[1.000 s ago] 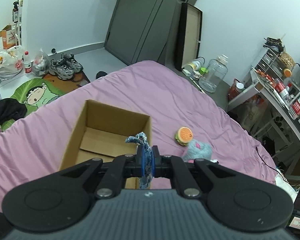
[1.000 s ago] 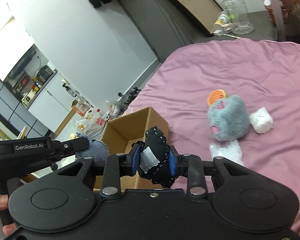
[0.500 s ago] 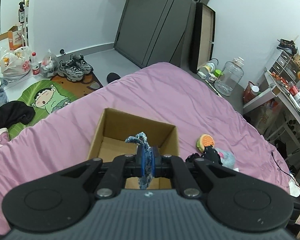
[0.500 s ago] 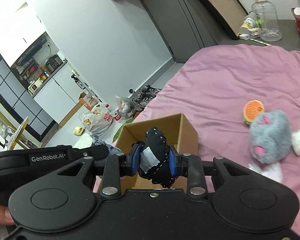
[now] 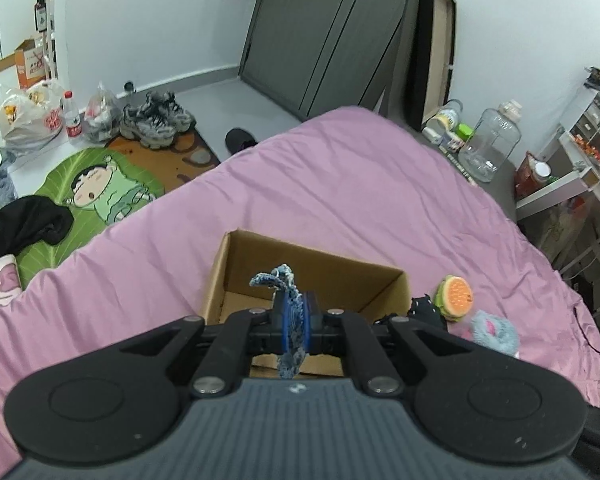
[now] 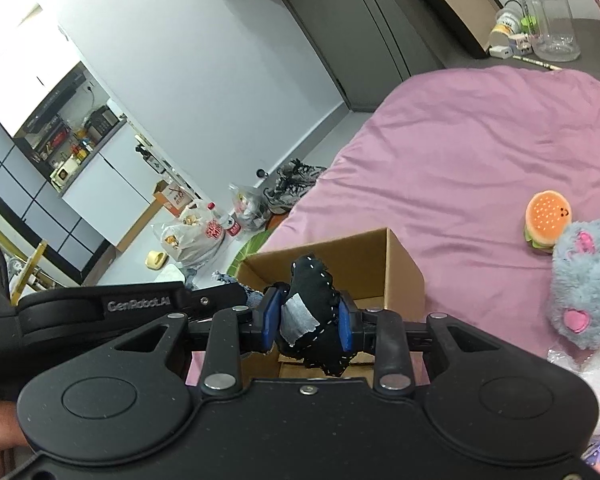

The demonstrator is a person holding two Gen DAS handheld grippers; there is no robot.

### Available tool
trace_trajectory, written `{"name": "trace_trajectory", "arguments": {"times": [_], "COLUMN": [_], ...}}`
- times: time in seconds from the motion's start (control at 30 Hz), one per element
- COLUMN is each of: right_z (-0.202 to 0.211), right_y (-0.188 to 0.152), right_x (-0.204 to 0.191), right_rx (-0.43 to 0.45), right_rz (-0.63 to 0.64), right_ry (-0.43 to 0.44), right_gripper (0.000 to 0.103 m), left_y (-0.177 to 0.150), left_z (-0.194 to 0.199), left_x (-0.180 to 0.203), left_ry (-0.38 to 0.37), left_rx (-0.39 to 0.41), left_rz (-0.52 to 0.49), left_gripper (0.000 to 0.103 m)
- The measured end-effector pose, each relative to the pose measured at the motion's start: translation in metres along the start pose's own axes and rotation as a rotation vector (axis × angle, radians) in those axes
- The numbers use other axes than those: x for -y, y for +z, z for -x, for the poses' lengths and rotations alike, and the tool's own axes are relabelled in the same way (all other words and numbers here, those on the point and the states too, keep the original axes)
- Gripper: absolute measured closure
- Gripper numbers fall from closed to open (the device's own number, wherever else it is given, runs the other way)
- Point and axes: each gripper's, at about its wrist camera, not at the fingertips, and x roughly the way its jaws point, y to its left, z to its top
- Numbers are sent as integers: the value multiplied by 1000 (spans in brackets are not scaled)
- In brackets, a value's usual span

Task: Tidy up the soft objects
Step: 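Carry both held plushes over the cardboard box with both grippers, then open both grippers to drop the plushes into the box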

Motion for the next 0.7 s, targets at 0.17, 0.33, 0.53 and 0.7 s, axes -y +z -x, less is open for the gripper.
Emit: {"name": "trace_trajectory", "arguments": {"times": [0.17,0.33,0.53,0.7], "right_z": [-13,-25,-34,-34], "right_y": [1,2,3,0], "right_x": [1,0,-6,-8], "right_rx": [-17,-41,-55,-65], "right_rz": [-15,-21,-16,-17], "right_ry": [-17,-31,-19,-17], "right_gripper": [73,73,71,49], "left_y": [4,18,27,22], "left_z": [-17,-18,-13,-3], "left_x": [-4,-9,-12,-16], "left_ry": [35,95,116,136], "left_rx": [-33,-51,-66,-71], "left_rz": [-16,-16,-18,-12], "left_gripper": [96,93,77,62]}}
